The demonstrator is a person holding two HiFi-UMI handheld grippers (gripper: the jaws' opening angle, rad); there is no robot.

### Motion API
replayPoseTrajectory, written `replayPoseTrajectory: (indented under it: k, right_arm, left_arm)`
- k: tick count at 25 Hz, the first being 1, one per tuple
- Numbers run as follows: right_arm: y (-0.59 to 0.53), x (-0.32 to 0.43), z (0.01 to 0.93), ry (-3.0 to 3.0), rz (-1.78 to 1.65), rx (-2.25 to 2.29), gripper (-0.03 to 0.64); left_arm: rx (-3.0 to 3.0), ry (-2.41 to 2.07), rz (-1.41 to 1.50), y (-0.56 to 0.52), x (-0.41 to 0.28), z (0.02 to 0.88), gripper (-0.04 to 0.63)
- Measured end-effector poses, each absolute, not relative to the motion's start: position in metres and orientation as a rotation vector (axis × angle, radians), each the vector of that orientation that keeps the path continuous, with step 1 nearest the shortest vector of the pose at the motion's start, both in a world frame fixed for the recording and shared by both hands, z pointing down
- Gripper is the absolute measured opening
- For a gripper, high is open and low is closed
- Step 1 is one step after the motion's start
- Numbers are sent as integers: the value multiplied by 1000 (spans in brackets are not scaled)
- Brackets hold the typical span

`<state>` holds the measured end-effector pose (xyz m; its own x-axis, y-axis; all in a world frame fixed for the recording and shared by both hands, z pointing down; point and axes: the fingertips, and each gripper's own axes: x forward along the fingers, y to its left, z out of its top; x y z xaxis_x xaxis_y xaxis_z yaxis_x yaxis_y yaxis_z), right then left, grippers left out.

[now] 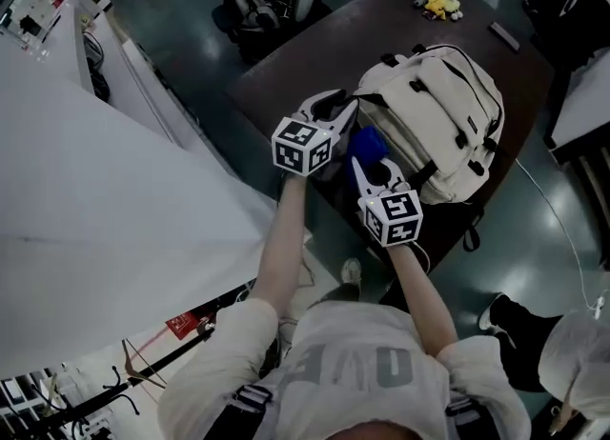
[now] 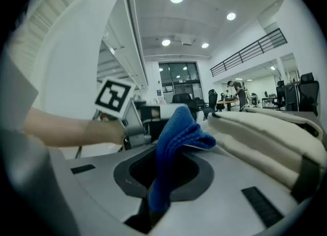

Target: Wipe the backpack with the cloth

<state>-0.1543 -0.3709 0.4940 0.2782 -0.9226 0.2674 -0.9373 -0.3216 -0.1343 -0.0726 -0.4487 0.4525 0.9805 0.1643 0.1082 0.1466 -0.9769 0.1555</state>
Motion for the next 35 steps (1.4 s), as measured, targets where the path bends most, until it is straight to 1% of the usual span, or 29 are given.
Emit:
replayPoseTrajectory:
  k: [3, 10, 18, 27, 35]
  right_arm:
    - [-399, -138, 525, -1653, 510, 2481, 38]
    - [-444, -89, 549, -1504, 563, 2545, 38]
    - [-450, -81, 564, -1446, 621, 2609, 38]
    - [-383, -81, 559, -1237, 571, 2788, 38]
    - [-317, -90, 556, -1163, 550, 2827, 38]
  left_arm:
    - [2972, 262, 172, -450, -66, 449, 115]
    - [2997, 296, 190, -454, -66, 445, 115]
    - [2987, 253, 210, -455, -73, 452, 115]
    - [2965, 146, 182, -453, -85, 455, 115]
    - [2952, 46, 191, -439, -104, 460, 115]
